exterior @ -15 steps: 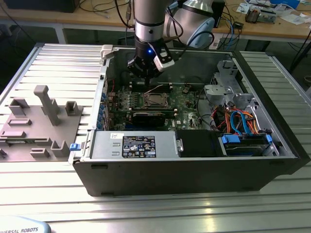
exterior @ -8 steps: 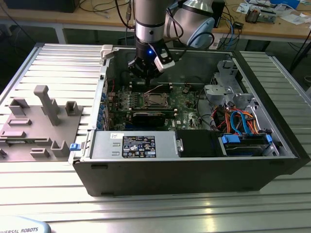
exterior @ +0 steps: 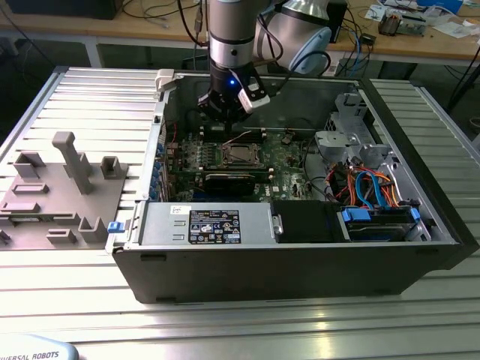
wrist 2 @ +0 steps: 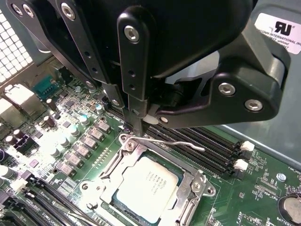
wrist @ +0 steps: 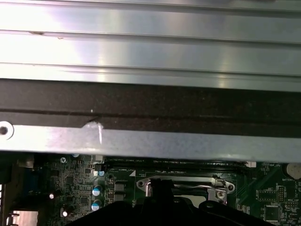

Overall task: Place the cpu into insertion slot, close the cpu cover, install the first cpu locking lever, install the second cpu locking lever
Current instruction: 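Install the first cpu locking lever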

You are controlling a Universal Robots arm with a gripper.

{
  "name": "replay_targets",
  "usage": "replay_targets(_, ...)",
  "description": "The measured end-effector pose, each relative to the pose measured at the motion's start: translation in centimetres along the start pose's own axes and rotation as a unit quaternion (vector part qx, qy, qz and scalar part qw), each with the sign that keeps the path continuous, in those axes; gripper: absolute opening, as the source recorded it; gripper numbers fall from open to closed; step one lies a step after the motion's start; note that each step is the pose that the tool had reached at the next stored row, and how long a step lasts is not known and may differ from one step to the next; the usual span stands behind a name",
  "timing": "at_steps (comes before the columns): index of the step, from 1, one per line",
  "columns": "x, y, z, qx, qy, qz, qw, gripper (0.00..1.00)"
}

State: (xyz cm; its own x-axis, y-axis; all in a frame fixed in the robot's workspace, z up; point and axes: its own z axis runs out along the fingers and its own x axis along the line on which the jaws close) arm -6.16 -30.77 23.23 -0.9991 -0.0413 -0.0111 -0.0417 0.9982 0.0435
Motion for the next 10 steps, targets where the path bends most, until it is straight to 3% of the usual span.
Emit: replay_targets(10, -0.46, 0.31, 0.51, 0.0007, 0.0002, -0.004, 1.0, 0.11)
